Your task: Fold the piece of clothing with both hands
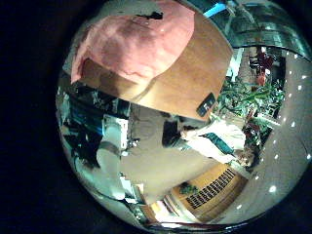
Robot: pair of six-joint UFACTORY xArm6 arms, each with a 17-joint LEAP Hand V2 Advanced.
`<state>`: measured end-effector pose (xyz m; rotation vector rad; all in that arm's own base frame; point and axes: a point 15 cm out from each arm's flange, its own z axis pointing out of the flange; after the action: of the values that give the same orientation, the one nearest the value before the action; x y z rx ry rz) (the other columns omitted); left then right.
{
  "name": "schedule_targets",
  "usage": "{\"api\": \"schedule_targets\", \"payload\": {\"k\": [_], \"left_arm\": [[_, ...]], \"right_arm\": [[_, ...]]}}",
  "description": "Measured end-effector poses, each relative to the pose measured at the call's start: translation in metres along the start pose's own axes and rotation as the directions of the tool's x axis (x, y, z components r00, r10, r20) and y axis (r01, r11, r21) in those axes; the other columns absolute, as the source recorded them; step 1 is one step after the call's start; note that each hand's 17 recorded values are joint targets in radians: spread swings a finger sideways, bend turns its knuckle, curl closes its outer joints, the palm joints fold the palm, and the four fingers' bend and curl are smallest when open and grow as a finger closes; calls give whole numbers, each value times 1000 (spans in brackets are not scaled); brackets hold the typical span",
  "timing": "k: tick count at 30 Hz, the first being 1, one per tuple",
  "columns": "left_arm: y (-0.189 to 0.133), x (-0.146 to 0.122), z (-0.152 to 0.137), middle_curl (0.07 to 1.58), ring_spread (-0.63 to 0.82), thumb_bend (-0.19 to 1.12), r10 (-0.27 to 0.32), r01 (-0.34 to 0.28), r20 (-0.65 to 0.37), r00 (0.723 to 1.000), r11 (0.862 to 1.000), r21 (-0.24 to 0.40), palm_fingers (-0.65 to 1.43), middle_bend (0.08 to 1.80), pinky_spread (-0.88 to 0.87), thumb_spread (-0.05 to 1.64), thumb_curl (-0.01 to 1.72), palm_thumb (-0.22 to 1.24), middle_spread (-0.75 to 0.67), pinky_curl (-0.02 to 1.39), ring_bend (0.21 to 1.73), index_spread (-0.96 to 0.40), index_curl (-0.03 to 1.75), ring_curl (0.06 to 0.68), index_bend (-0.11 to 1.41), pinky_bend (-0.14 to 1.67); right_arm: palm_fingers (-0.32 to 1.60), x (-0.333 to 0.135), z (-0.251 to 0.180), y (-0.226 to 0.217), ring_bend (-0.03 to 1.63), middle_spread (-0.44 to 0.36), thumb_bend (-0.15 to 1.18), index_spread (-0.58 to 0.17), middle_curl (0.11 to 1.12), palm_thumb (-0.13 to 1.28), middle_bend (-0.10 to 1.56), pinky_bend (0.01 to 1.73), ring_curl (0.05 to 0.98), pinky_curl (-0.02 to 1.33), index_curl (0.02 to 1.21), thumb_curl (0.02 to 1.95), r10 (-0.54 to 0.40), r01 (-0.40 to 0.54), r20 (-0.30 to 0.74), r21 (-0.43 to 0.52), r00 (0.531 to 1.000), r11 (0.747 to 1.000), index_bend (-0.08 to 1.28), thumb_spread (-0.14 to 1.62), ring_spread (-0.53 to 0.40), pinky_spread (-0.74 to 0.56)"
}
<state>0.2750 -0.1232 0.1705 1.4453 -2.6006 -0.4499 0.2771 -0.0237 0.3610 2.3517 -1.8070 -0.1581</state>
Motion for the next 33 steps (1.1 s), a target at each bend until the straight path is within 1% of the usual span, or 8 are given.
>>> {"api": "schedule_targets", "payload": {"k": [9, 16, 18, 22, 24, 26, 30, 33], "left_arm": [[-11, 19, 42, 341, 485, -30, 35, -35, 18, 999, 999, -3, 8, 189, 484, 882, 297, 61, 414, 355, 679, 120, 314, 215, 183, 461], [-9, 19, 54, 375, 463, -21, 4, -4, 43, 999, 1000, -3, 193, 253, 489, 902, 318, 170, 272, 314, 622, 98, 371, 192, 233, 359], [-9, 20, 53, 407, 385, -10, -8, 8, 52, 999, 1000, 1, 289, 335, 469, 916, 323, 213, 193, 299, 615, 67, 391, 190, 249, 316], [-7, 21, 47, 520, 68, 6, -28, 28, 71, 997, 1000, 9, 602, 601, 237, 954, 340, 337, 51, 286, 732, -21, 435, 214, 251, 295], [-5, 20, 40, 594, -112, 19, -37, 37, 79, 996, 999, 11, 808, 689, 42, 978, 350, 415, -29, 320, 884, -70, 463, 270, 237, 405], [-2, 19, 35, 662, -241, 20, -49, 49, 89, 995, 999, 7, 867, 734, -116, 992, 355, 475, -98, 354, 1001, -120, 500, 325, 236, 490], [6, 17, 26, 783, -416, 36, -60, 60, 121, 991, 998, -1, 1076, 783, -432, 1033, 376, 631, -256, 456, 1167, -262, 617, 407, 293, 779], [6, 16, 18, 846, -458, 33, -63, 61, 122, 991, 998, 18, 1172, 824, -544, 1047, 392, 697, -337, 523, 1207, -349, 710, 443, 366, 947]], "right_arm": [[187, 3, 0, 3, 608, 12, -21, -360, 348, 424, 197, 615, 228, 232, 289, 308, 5, -5, -8, -4, 1000, 1000, 164, 1126, 119, 388], [191, 4, -4, 6, 599, 0, -22, -358, 347, 426, 196, 610, 226, 231, 293, 307, 8, -8, -17, 8, 1000, 1000, 167, 1126, 110, 389], [194, 4, -5, 7, 600, -1, -21, -357, 346, 428, 196, 607, 226, 230, 294, 306, 8, -8, -18, 13, 1000, 1000, 167, 1127, 107, 389], [199, 4, -7, 8, 595, -2, -19, -356, 346, 434, 195, 602, 225, 228, 297, 308, 7, -7, -19, 18, 1000, 1000, 169, 1130, 104, 390], [201, 4, -7, 8, 596, -2, -20, -356, 345, 435, 194, 600, 226, 228, 297, 308, 5, -5, -19, 17, 1000, 1000, 167, 1130, 103, 390], [204, 4, -7, 9, 593, -2, -21, -358, 345, 436, 192, 597, 227, 227, 299, 309, 2, -2, -17, 11, 1000, 1000, 172, 1130, 102, 390], [213, 3, -11, 13, 586, -2, -22, -363, 343, 437, 195, 589, 226, 225, 303, 309, 1, -1, -22, 28, 1000, 1000, 174, 1130, 102, 390], [221, 3, -13, 14, 585, -2, -22, -366, 343, 437, 194, 581, 224, 223, 305, 309, 2, -1, -24, 36, 1000, 999, 174, 1130, 102, 390]]}}
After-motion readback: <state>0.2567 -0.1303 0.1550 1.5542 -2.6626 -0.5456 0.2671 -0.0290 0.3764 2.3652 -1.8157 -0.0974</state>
